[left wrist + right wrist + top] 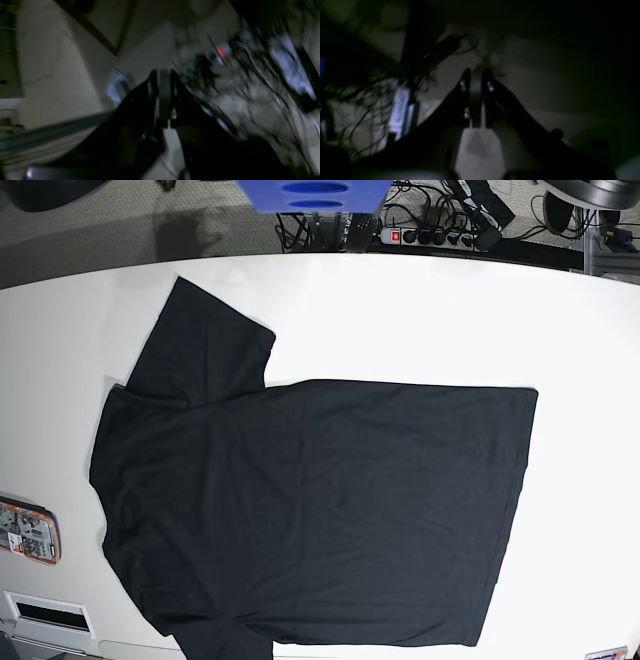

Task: Fold the T-shirt properly
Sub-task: 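Move both grippers out from rest toward the black T-shirt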

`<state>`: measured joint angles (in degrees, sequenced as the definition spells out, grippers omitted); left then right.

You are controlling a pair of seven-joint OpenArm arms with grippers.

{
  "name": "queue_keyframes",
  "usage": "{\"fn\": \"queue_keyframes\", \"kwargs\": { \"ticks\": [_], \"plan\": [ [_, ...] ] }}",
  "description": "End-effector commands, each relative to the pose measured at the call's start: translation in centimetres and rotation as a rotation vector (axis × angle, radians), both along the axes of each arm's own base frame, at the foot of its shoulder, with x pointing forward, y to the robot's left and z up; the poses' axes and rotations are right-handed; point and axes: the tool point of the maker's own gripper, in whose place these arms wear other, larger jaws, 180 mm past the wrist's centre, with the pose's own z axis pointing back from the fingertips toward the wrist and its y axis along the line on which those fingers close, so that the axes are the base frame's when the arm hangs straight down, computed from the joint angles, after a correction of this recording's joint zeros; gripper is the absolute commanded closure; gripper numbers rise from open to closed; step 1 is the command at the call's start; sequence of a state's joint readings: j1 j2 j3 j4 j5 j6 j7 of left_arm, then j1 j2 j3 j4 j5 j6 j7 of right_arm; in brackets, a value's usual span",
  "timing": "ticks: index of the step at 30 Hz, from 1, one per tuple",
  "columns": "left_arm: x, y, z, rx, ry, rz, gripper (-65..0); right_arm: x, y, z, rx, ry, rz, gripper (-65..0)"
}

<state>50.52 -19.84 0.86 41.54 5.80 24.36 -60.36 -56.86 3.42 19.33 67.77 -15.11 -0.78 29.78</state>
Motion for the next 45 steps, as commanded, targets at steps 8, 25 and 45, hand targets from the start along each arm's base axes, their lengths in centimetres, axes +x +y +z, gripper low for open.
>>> {"fn": "queue_keyframes", "kwargs": {
  "ticks": [8, 25, 45],
  "plan": [
    [2.2, 1.2, 4.7, 0.037, -0.149, 0.017, 0.0, 1.9, 0.0, 3.2, -0.032, -0.094, 0.024, 0.0],
    [7.5, 3.7, 11.3, 0.209, -0.373, -0.032, 0.0, 5.1, -6.7, 12.4, -0.287, -0.449, -0.064, 0.0],
    [12.9, 1.0, 18.3, 0.331, -0.634, 0.005, -20.1, 12.5, -4.4, 21.0, -0.336, -0.742, 0.072, -0.1]
  ]
}}
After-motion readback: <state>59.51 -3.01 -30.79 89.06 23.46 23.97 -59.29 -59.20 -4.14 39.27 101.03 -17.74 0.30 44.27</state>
